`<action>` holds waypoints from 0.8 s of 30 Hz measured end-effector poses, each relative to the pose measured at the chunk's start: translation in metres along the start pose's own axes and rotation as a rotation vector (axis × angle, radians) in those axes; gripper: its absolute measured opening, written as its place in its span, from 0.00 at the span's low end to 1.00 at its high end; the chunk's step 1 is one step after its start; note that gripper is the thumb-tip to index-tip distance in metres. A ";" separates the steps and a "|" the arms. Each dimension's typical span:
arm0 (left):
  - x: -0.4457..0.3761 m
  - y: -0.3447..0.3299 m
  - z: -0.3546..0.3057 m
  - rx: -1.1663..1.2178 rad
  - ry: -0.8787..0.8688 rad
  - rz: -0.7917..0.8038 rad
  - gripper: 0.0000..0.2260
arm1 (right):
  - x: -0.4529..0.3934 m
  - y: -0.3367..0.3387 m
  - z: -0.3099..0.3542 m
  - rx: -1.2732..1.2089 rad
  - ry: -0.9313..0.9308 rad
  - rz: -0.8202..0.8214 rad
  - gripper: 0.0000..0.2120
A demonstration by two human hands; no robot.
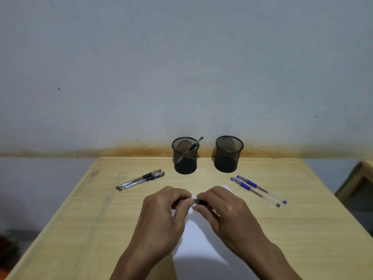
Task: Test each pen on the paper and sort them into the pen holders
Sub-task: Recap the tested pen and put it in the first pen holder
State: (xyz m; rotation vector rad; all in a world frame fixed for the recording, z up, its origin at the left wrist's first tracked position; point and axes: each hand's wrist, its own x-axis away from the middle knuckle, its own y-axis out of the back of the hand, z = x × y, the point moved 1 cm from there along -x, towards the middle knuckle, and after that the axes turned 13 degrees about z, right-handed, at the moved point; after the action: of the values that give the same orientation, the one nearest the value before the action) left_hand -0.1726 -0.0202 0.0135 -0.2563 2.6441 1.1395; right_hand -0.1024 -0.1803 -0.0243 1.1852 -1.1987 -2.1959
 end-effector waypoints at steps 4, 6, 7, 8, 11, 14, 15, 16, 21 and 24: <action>-0.011 -0.003 0.004 0.093 0.030 0.005 0.08 | -0.008 -0.009 -0.012 -0.104 -0.114 -0.017 0.04; -0.024 -0.003 0.012 0.154 0.086 -0.027 0.10 | -0.021 -0.003 -0.021 -0.272 -0.268 -0.150 0.06; -0.033 -0.004 0.019 0.180 0.119 -0.063 0.10 | -0.030 0.002 -0.027 -0.358 -0.347 -0.240 0.06; -0.043 -0.004 0.027 0.191 0.150 -0.105 0.11 | -0.041 0.007 -0.033 -0.443 -0.419 -0.316 0.08; -0.076 -0.005 0.049 0.133 0.191 -0.173 0.15 | -0.077 0.022 -0.046 -0.646 -0.519 -0.464 0.06; -0.105 -0.010 0.064 0.086 0.201 -0.146 0.26 | -0.107 0.030 -0.052 -0.678 -0.526 -0.545 0.06; -0.113 -0.012 0.067 0.075 0.210 -0.133 0.29 | -0.116 0.029 -0.055 -0.659 -0.533 -0.553 0.07; -0.120 -0.015 0.071 0.071 0.218 -0.118 0.31 | -0.124 0.026 -0.058 -0.633 -0.544 -0.547 0.07; -0.144 -0.026 0.084 0.061 0.224 -0.043 0.35 | -0.140 -0.006 -0.081 -0.543 -0.647 -0.370 0.10; -0.148 -0.031 0.086 0.058 0.205 -0.045 0.29 | -0.141 -0.025 -0.088 -0.552 -0.676 -0.312 0.12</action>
State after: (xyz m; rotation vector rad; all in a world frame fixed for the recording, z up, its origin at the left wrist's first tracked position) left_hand -0.0099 0.0309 -0.0216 -0.4411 2.8273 1.0727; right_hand 0.0525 -0.1196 -0.0002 0.4245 -0.5281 -3.0229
